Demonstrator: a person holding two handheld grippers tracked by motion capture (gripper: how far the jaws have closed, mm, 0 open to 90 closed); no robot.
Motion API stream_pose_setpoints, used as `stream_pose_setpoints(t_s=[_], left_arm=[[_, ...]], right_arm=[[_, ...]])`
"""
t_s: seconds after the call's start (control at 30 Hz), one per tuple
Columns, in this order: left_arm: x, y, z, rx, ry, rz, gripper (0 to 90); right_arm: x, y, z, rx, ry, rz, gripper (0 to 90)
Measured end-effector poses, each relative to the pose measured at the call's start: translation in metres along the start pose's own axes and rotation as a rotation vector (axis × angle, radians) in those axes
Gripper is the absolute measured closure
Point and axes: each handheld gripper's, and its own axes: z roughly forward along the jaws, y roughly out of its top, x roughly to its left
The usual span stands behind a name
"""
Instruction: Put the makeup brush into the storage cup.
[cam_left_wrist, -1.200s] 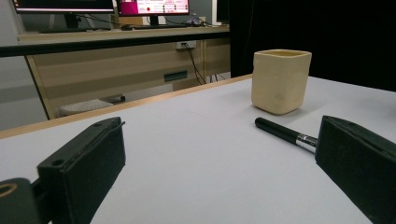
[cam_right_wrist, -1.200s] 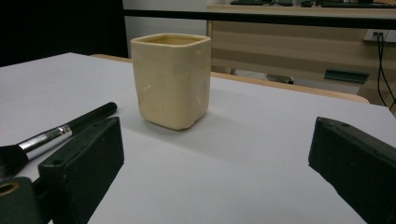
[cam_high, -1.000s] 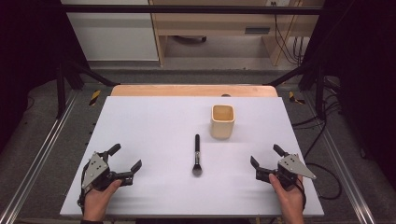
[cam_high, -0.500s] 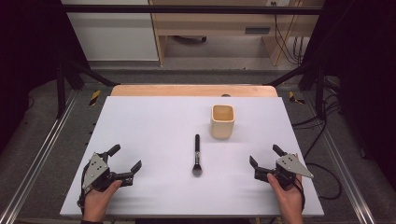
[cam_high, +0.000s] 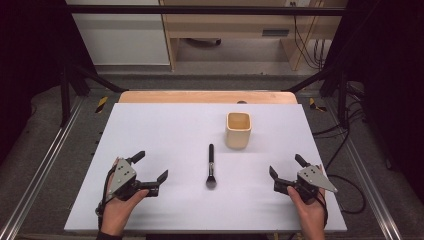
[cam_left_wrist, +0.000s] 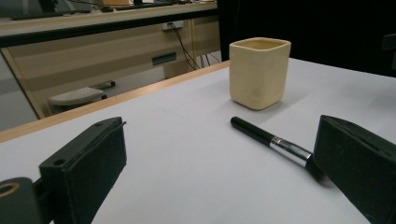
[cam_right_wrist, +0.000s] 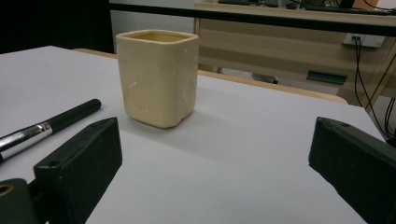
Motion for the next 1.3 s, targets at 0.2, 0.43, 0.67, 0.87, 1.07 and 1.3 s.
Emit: stream_pose_setpoints(t_s=[0.2, 0.43, 0.67, 0.87, 1.07, 1.3], left_arm=[[-0.012, 0.021, 0.018, 0.061, -0.022, -0.004, 2.4], [-0.03, 0.043, 0.044, 0.168, -0.017, 0.011, 2.9], [-0.043, 0.061, 0.066, 0.231, -0.014, 0.024, 2.9], [-0.051, 0.076, 0.084, 0.276, -0.008, 0.014, 2.9], [-0.06, 0.089, 0.099, 0.311, -0.009, 0.023, 2.9], [-0.067, 0.094, 0.114, 0.363, -0.01, 0.01, 3.0]], right_arm=[[0.0, 0.001, -0.001, -0.009, -0.013, -0.012, 2.8], [0.001, 0.001, -0.002, -0.007, -0.019, -0.027, 2.8], [-0.001, 0.001, -0.003, -0.019, -0.032, -0.023, 2.8], [-0.001, 0.001, -0.004, -0.022, -0.03, -0.021, 2.8], [0.001, 0.001, -0.003, -0.02, -0.027, -0.04, 2.8], [0.001, 0.001, -0.004, -0.015, -0.03, -0.034, 2.8]])
